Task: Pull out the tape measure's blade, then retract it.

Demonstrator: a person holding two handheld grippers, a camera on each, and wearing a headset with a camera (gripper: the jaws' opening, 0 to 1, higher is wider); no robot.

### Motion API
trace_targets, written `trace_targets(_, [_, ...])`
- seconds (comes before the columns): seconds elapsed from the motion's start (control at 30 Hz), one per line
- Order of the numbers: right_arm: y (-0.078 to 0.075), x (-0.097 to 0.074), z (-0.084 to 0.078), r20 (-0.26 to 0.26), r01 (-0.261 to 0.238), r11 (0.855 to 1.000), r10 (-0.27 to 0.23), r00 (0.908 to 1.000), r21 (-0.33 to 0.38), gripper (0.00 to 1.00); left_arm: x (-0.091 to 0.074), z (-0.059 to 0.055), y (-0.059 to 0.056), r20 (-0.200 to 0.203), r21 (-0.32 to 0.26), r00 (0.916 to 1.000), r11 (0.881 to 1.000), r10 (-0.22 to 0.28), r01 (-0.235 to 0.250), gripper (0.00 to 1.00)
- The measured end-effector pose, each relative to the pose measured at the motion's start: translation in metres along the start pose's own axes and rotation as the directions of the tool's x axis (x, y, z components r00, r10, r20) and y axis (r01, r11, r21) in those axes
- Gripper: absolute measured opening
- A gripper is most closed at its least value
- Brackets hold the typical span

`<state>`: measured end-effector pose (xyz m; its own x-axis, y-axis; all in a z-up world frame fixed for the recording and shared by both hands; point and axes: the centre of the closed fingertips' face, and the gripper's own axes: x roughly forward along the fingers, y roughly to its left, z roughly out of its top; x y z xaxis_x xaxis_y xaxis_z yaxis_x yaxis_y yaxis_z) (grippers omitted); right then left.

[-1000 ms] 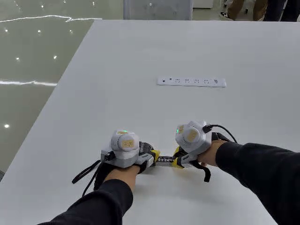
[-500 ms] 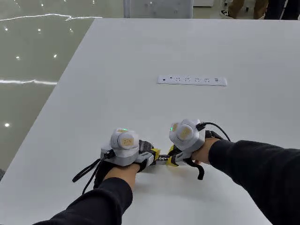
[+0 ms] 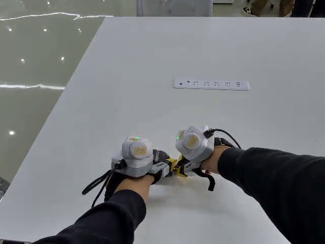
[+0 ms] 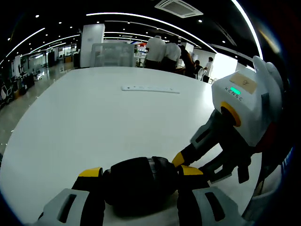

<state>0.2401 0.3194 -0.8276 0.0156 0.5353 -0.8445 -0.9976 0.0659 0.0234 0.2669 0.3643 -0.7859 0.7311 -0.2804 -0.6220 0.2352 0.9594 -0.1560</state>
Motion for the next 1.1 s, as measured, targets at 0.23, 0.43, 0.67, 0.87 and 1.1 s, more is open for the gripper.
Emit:
trace_targets(0.23, [0.0001, 0.0012, 0.0030, 0.041, 0.000, 1.000, -0.001, 0.9992, 0.031, 0.11, 0.0004, 0.0003, 0.0002, -0.004, -0.004, 0.9999, 1.000, -0.013, 0.013, 0.58])
trace_targets(0.43, [0.0002, 0.0024, 0.0046, 0.024, -0.007, 1.000, 0.007, 0.9997, -0.017, 0.11, 0.0007, 0.0001, 0.0001, -0.012, -0.002, 0.9997, 1.000, -0.019, 0.019, 0.58])
trace_targets(0.67, [0.0000, 0.0030, 0.0040, 0.014, -0.011, 1.000, 0.011, 0.9998, -0.015, 0.11, 0.0009, 0.0000, 0.0002, -0.013, 0.000, 0.9997, 1.000, -0.020, 0.020, 0.58])
trace_targets(0.87, [0.0006, 0.0048, 0.0048, -0.024, -0.002, 1.000, 0.001, 0.9997, -0.022, 0.11, 0.0010, -0.0004, -0.0004, -0.017, 0.009, 0.9996, 1.000, -0.022, 0.022, 0.58])
trace_targets(1.1, [0.0005, 0.0047, 0.0034, -0.026, -0.004, 1.000, 0.004, 0.9997, -0.023, 0.11, 0.0007, -0.0008, -0.0001, -0.015, 0.007, 0.9996, 1.000, -0.022, 0.022, 0.58])
